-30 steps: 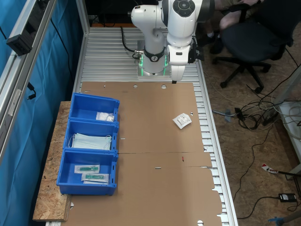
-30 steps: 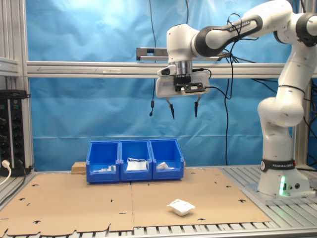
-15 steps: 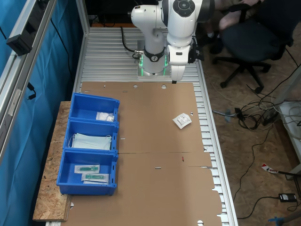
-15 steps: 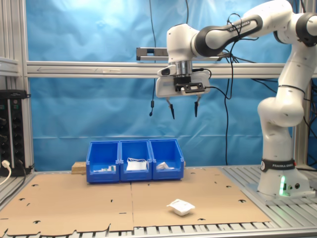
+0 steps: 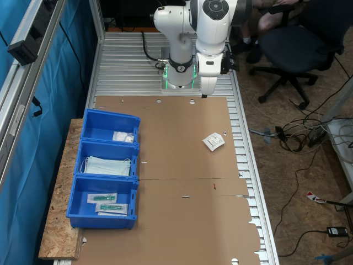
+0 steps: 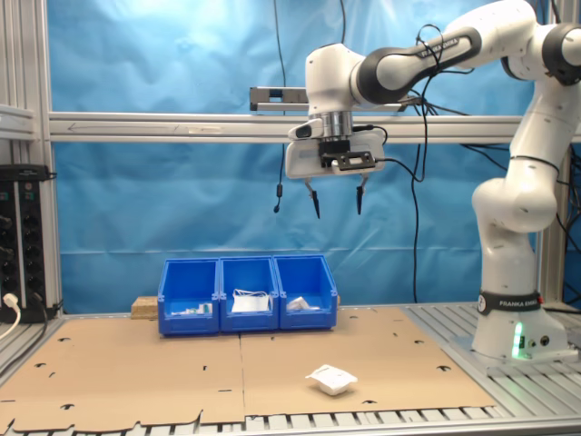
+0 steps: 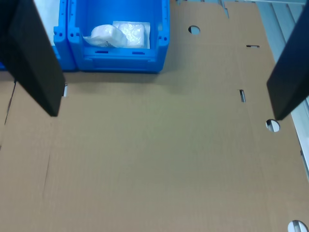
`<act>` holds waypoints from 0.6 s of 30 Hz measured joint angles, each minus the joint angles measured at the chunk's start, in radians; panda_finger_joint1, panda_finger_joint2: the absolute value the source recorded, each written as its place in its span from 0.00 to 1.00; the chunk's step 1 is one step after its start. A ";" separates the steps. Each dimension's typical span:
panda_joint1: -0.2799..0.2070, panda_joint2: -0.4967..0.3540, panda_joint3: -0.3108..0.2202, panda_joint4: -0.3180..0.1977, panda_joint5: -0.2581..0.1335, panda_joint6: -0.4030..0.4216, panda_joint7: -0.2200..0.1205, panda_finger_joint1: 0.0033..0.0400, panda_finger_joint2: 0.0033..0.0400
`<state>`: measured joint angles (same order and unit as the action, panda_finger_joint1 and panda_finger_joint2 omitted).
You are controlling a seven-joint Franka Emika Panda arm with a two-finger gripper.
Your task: Pick and place sorting task of medical equipment.
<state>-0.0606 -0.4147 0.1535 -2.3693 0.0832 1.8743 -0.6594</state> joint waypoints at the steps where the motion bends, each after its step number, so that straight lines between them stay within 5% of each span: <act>1: 0.000 0.000 0.000 0.000 0.000 0.000 0.000 1.00 1.00; 18: -0.001 0.113 0.040 -0.002 0.000 0.108 0.000 1.00 1.00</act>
<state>-0.0620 -0.3020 0.1938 -2.3715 0.0832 1.9828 -0.6594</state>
